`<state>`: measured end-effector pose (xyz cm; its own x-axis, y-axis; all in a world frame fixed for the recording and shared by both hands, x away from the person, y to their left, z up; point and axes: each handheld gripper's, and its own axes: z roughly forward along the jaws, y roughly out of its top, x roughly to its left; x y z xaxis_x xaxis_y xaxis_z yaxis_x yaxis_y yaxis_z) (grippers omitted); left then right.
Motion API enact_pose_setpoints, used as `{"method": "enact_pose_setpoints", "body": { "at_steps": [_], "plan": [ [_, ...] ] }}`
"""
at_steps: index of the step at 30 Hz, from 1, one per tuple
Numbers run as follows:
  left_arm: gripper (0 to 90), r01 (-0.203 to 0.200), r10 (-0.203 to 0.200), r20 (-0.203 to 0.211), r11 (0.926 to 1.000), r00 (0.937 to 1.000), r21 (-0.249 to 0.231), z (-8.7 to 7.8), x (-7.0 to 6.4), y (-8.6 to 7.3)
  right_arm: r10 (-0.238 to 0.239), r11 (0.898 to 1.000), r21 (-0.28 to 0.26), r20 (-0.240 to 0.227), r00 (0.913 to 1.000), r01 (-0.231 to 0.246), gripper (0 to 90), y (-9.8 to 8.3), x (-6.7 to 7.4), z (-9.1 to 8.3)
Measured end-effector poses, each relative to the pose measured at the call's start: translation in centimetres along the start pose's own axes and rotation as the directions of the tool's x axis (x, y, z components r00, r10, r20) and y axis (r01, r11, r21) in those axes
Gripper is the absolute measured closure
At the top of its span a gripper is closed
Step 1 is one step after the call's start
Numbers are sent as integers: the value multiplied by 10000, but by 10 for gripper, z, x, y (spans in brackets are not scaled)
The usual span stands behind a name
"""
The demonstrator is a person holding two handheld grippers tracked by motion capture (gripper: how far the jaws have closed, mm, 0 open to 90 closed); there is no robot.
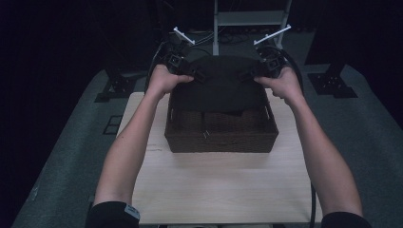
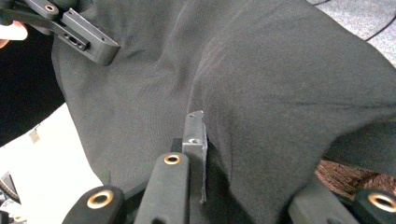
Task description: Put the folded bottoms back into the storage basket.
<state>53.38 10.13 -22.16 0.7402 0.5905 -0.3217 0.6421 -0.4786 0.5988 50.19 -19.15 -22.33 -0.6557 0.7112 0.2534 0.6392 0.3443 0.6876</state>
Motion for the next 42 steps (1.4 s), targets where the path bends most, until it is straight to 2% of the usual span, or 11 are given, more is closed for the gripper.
{"method": "enact_pose_setpoints", "body": {
  "at_steps": [6,18,22,42],
  "plan": [
    [750,25,-24,-69,9999,10000,144,11,5,-1,54,9997,232,147,9999,-58,751,-1,-7,9],
    [750,255,-254,-21,9996,9997,140,27,18,-8,338,9983,462,108,9994,-343,751,-7,-19,28],
    [750,336,-333,-103,9990,9994,277,34,23,-12,434,9972,608,113,9990,-440,751,-10,-22,35],
    [748,672,-660,-260,9966,9975,480,56,30,-25,814,9918,980,63,9967,-817,752,-27,-37,55]
  ]
}}
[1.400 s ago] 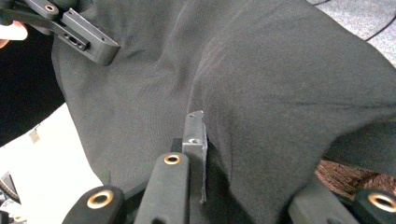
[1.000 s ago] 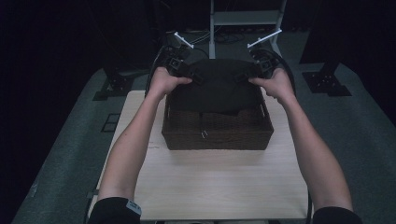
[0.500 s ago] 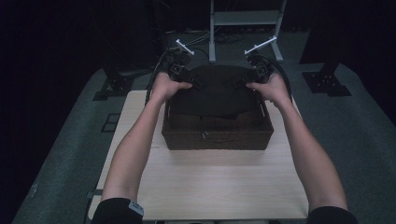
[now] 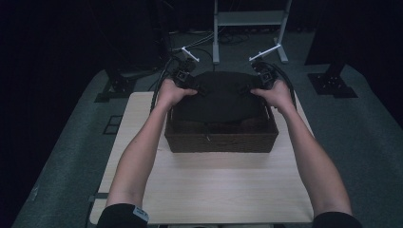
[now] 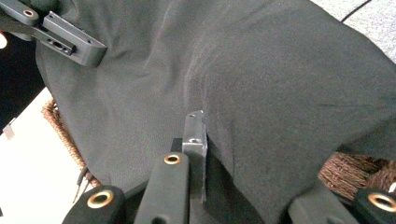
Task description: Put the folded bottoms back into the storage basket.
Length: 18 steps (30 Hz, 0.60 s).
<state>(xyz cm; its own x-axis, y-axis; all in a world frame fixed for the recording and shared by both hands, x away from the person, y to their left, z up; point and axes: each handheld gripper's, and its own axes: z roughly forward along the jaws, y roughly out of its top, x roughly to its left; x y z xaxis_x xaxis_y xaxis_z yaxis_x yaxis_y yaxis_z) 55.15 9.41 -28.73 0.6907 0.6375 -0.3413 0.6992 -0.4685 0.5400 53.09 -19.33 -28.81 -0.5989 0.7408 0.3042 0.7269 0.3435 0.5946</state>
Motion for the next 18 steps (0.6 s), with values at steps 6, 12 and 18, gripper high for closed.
{"method": "enact_pose_setpoints", "body": {
  "at_steps": [6,12,18],
  "plan": [
    [748,163,-163,-25,9999,9999,-7,8,6,-5,137,9999,69,-21,9999,-137,752,-3,-3,7],
    [748,145,-145,-101,9999,9998,35,14,7,-5,246,9995,178,4,9997,-246,751,-5,-7,12],
    [749,180,-178,-165,9998,9997,118,20,10,-7,261,9993,251,46,9996,-263,752,-6,-9,16]
  ]
}}
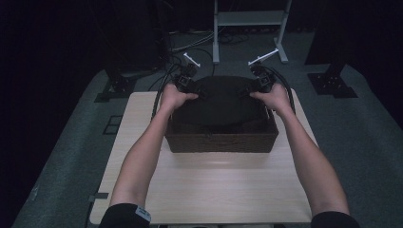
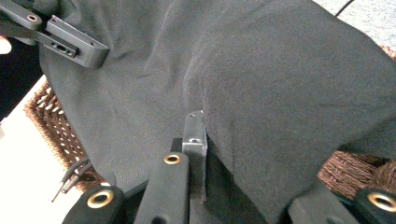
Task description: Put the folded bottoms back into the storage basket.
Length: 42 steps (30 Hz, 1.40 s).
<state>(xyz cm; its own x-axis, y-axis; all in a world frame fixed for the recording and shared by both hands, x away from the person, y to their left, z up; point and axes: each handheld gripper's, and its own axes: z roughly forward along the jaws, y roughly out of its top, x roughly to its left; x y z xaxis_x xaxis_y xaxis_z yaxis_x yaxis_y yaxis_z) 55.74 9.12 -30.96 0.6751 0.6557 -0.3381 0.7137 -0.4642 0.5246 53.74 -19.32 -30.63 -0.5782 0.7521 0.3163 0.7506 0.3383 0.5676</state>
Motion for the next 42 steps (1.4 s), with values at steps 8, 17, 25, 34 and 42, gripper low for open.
{"method": "enact_pose_setpoints", "body": {
  "at_steps": [8,17,25,34,42],
  "plan": [
    [749,182,-183,56,9998,9998,104,9,6,-6,232,9996,149,-11,9997,-232,752,-3,-5,10],
    [748,157,-153,-134,9996,9998,245,15,6,-8,408,9988,267,-59,9992,-406,754,-10,-10,21],
    [749,238,-233,-149,9991,9996,353,24,10,-11,408,9984,391,32,9992,-409,754,-11,-11,25],
    [749,260,-243,-260,9975,9994,661,34,10,-18,566,9967,576,4,9984,-565,754,-22,-15,37],
    [748,330,-309,-298,9969,9991,721,40,11,-18,603,9959,670,120,9981,-610,754,-23,-17,39]
  ]
}}
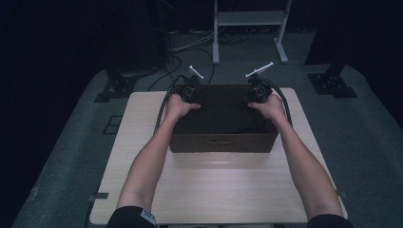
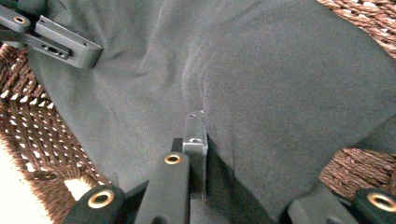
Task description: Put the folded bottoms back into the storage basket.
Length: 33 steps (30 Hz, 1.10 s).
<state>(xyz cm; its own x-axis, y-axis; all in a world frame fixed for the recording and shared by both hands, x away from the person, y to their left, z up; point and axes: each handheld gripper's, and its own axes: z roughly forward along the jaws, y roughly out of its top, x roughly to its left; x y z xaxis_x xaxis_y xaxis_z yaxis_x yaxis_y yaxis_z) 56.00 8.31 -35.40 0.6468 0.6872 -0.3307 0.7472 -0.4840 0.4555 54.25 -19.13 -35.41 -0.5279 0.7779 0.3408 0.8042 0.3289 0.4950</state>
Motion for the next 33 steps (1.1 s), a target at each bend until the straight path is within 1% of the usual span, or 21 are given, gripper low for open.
{"method": "enact_pose_setpoints", "body": {
  "at_steps": [5,10,17,21,22,28,33],
  "plan": [
    [748,-10,10,-2,10000,10000,75,2,1,-1,61,10000,38,-25,10000,-61,754,-1,-1,2],
    [747,67,-66,-62,9998,10000,209,5,1,-1,80,9999,103,5,10000,-80,754,-2,-2,5],
    [747,98,-96,-104,9998,9999,180,7,2,-2,70,9999,96,24,10000,-71,755,-2,-1,4],
    [746,213,-212,-72,9996,9997,180,9,5,-6,90,9999,116,11,10000,-90,754,-3,-1,6],
    [746,259,-258,-67,9995,9996,168,10,6,-8,24,9999,151,3,10000,-24,754,-3,0,7],
    [739,394,-391,-115,9989,9992,256,12,10,-10,31,9998,191,13,10000,-31,753,-2,2,10],
    [738,384,-378,-159,9986,9992,364,15,10,-10,60,9996,269,33,10000,-61,753,-3,1,13]
  ]
}}
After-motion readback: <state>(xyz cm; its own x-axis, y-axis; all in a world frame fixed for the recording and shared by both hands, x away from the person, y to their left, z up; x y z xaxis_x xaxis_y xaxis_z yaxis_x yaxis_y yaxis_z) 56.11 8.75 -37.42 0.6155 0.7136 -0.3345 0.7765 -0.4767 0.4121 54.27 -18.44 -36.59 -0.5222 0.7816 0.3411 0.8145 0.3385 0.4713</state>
